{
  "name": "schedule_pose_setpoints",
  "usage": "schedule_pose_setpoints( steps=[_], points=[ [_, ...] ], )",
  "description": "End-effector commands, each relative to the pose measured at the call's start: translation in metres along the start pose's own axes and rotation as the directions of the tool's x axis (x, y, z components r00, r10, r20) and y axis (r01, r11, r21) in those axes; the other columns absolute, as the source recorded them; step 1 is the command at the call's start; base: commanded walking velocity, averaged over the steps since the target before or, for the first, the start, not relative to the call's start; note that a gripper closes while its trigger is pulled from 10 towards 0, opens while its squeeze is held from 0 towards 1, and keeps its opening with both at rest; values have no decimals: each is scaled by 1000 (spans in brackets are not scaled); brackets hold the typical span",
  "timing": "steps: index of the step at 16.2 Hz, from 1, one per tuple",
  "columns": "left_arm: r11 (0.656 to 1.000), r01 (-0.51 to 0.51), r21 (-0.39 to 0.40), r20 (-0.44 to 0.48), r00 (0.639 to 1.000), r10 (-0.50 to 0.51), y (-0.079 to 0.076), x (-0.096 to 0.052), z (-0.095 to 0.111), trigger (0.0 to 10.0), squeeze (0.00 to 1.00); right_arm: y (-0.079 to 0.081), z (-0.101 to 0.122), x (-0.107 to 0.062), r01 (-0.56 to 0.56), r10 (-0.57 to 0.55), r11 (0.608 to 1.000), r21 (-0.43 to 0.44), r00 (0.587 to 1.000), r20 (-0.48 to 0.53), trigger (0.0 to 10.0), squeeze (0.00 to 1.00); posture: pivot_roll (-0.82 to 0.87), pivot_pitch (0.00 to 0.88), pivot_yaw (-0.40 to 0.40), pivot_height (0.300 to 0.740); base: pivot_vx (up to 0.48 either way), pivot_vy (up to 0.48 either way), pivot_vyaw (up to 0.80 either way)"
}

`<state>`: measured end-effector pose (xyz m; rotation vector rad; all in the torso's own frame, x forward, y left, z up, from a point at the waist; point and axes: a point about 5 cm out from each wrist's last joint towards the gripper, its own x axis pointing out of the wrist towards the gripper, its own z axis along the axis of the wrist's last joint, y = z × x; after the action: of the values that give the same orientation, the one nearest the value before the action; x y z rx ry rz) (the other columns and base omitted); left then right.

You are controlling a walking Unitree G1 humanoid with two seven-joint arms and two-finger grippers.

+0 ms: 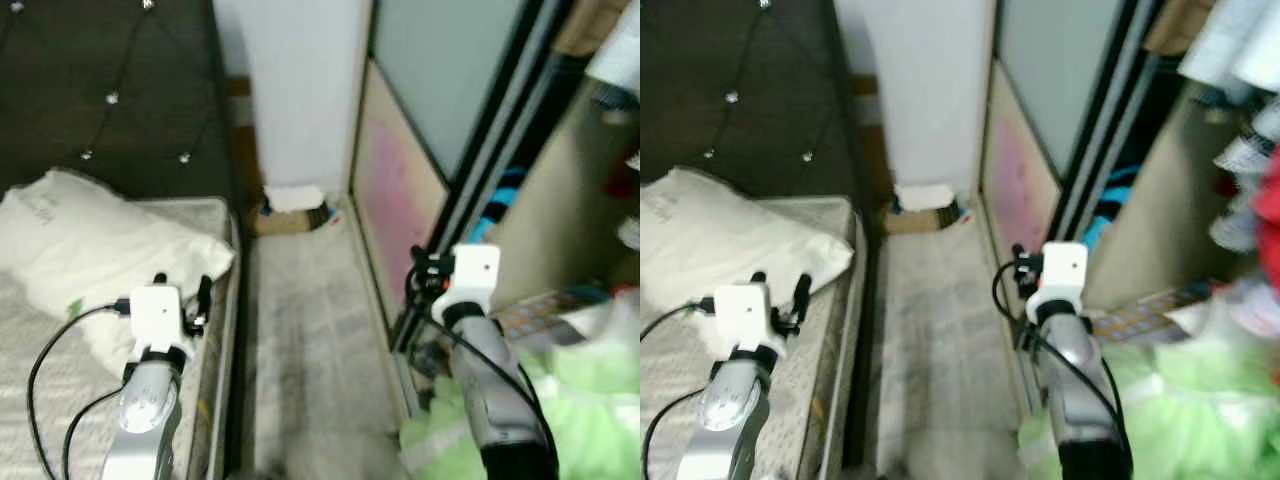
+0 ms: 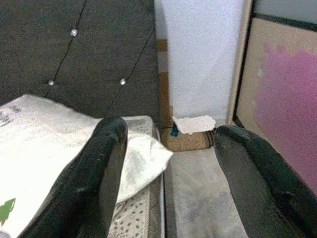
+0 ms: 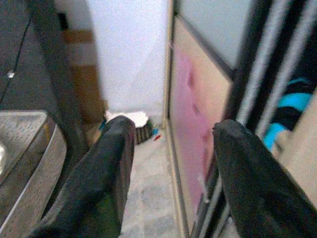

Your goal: Clean up the room

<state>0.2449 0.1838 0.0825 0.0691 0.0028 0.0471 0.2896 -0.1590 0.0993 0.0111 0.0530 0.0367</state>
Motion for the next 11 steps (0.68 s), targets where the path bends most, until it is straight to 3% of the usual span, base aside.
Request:
schedule_pose_setpoints(
  steps=[1, 2, 3, 11],
  points=[
    [1000, 6, -28, -8, 1000, -6, 3, -1, -2, 10000, 0, 10, 4, 2, -47, 48, 999, -14, 999, 18, 10000, 0, 60, 0, -35, 740, 0, 0, 794],
    [999, 3, -46, -5, 1000, -4, 3, -1, -2, 10000, 1000, 11, 5, 2, -52, 52, 998, -20, 998, 21, 10000, 0, 60, 0, -35, 740, 0, 0, 794],
    [999, 3, -50, -6, 1000, -3, 3, -1, -2, 10000, 1000, 10, 4, 3, -44, 45, 999, -15, 999, 19, 10000, 1000, 60, 0, -35, 740, 0, 0, 794],
    [998, 6, -62, -5, 1000, -6, 3, 1, 0, 10000, 1000, 10, 5, 5, -51, 51, 999, 4, 999, 13, 10000, 1000, 61, 0, -44, 740, 0, 0, 793]
  ],
)
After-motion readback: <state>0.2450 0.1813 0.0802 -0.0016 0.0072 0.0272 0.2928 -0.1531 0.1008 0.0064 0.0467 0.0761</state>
